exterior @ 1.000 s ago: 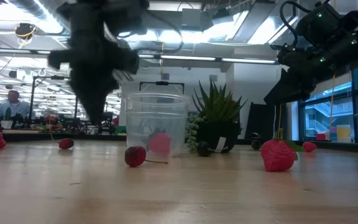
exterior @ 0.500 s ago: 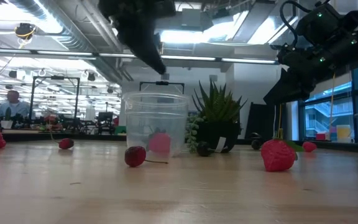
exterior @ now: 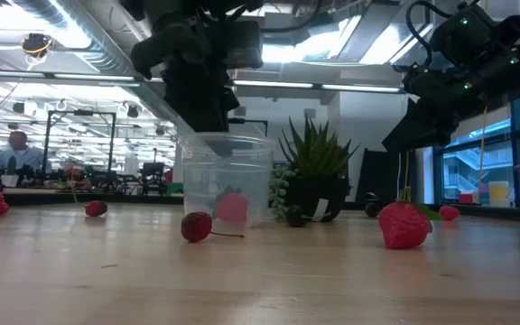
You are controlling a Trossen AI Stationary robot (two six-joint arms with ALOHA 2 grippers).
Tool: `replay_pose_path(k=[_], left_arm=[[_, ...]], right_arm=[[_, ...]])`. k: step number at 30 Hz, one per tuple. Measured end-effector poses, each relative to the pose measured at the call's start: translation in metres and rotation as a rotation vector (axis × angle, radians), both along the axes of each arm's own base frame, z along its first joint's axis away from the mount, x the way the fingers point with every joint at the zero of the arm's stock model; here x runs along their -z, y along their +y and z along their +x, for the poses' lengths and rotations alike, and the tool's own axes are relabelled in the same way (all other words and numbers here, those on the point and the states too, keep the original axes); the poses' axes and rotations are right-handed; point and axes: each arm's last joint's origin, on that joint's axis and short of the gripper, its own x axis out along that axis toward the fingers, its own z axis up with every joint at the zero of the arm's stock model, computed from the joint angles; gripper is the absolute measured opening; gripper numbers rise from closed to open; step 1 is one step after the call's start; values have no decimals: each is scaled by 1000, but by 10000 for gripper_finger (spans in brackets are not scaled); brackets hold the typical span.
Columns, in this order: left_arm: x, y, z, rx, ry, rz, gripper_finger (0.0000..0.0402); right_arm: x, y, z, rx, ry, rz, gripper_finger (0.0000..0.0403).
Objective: Pick and placing Produce into tupperware
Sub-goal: Put the left blueberry into the transparent container
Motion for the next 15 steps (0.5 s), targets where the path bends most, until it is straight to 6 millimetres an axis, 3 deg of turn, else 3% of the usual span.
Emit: replay_pose_path(k=[9, 15], left_arm=[[0, 1, 0, -8, -2, 11, 78], [0, 3, 0, -13, -3, 11, 78]], right_arm=[[-1, 0, 0, 16, -25, 36, 172], [-10, 3, 7, -134, -125, 18, 172]])
